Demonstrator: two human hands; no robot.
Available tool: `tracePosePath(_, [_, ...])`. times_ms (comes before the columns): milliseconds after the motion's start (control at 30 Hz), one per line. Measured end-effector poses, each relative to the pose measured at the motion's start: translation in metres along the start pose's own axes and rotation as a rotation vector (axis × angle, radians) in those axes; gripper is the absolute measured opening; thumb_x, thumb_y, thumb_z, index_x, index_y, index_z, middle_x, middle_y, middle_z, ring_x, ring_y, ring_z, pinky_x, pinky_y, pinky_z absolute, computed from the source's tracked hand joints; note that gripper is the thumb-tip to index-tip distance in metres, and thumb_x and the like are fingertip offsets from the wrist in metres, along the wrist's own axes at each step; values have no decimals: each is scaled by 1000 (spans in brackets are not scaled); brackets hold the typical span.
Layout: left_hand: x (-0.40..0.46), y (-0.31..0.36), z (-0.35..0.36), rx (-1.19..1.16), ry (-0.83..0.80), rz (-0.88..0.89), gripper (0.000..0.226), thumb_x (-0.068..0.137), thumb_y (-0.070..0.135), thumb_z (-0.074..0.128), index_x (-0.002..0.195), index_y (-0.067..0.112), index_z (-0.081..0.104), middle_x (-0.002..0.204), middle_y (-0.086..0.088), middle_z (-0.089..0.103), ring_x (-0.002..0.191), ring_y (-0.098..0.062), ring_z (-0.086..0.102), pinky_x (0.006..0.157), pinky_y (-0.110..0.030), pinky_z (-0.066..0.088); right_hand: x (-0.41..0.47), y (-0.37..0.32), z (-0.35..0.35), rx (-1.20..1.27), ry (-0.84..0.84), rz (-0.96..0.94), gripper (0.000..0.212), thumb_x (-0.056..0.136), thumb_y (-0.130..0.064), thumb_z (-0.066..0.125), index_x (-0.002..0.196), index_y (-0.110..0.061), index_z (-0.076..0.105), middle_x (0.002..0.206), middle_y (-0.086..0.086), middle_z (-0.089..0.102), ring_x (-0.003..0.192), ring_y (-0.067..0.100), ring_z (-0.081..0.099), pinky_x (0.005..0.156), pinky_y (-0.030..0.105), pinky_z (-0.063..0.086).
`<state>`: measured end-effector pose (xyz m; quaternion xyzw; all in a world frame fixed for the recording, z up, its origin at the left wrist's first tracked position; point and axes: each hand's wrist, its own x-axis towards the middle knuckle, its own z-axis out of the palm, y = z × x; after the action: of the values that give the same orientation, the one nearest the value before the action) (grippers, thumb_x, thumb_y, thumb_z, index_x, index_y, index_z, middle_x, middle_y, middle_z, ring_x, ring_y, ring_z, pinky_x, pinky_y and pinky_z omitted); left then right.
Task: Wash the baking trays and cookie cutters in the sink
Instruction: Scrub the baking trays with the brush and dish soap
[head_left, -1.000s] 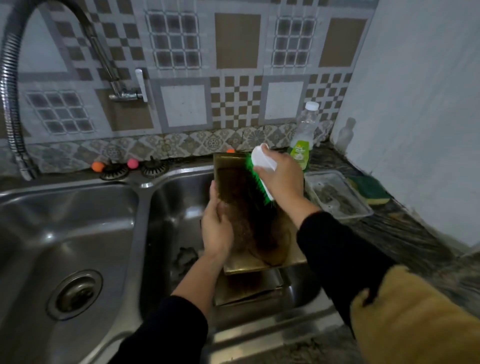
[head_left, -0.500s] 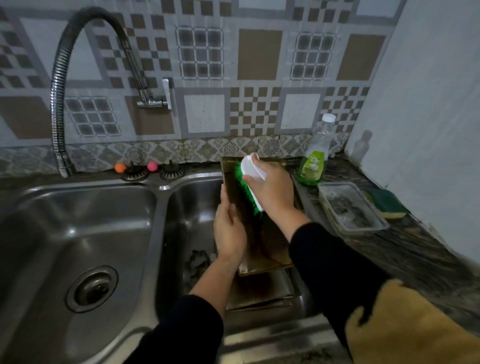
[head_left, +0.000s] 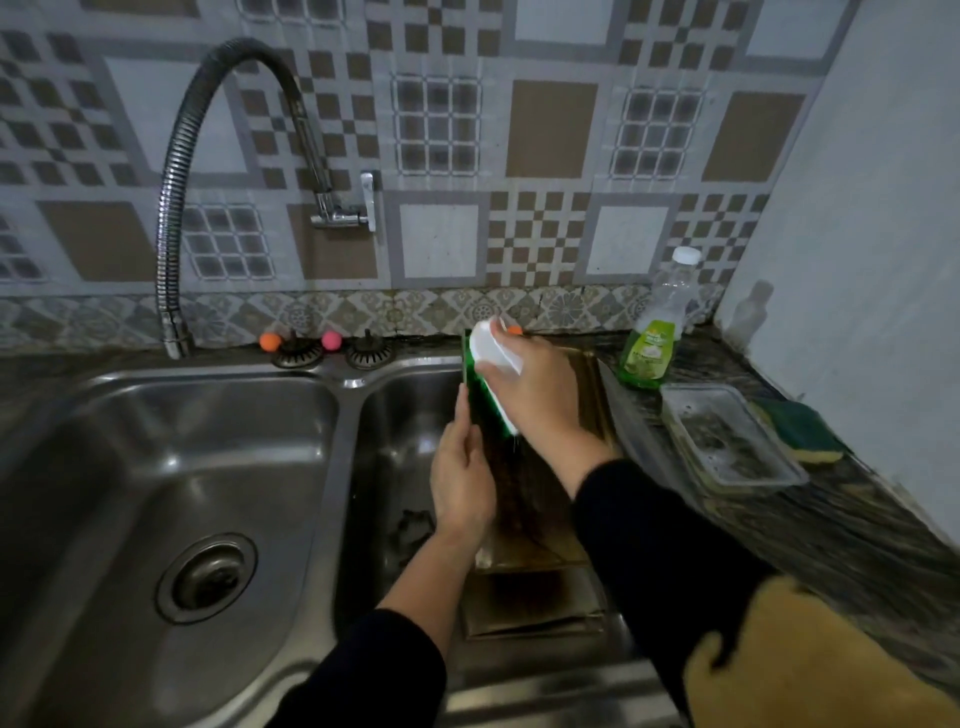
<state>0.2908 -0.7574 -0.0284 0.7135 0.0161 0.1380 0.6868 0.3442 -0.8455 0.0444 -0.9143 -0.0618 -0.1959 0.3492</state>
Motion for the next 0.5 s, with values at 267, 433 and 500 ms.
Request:
tracePosePath(267, [25, 9, -33, -28, 213, -79, 50, 103, 12, 34, 147, 36, 34, 129, 27, 42, 116, 9, 42, 88, -8, 32, -84, 20, 12, 192, -198, -60, 61, 81, -34, 73, 136, -39, 46, 118, 1, 63, 107, 15, 59, 93, 28, 47])
tracePosePath(433, [14, 8, -22, 207, 163, -31, 52, 103, 16, 35, 149, 41, 25, 106, 25, 52, 93, 16, 51, 77, -6, 36, -78, 40, 14, 202, -58, 19, 58, 81, -30, 74, 135, -31, 52, 121, -2, 64, 109, 12, 60, 91, 21, 44])
tracePosePath(500, [11, 8, -13, 366, 145, 49, 52, 103, 21, 34, 149, 42, 22, 111, 12, 56, 93, 2, 54, 78, -20, 41, -43, 34, 2, 241, -3, 113, 57, 86, -31, 68, 139, -29, 47, 135, -4, 56, 123, 14, 52, 94, 20, 36])
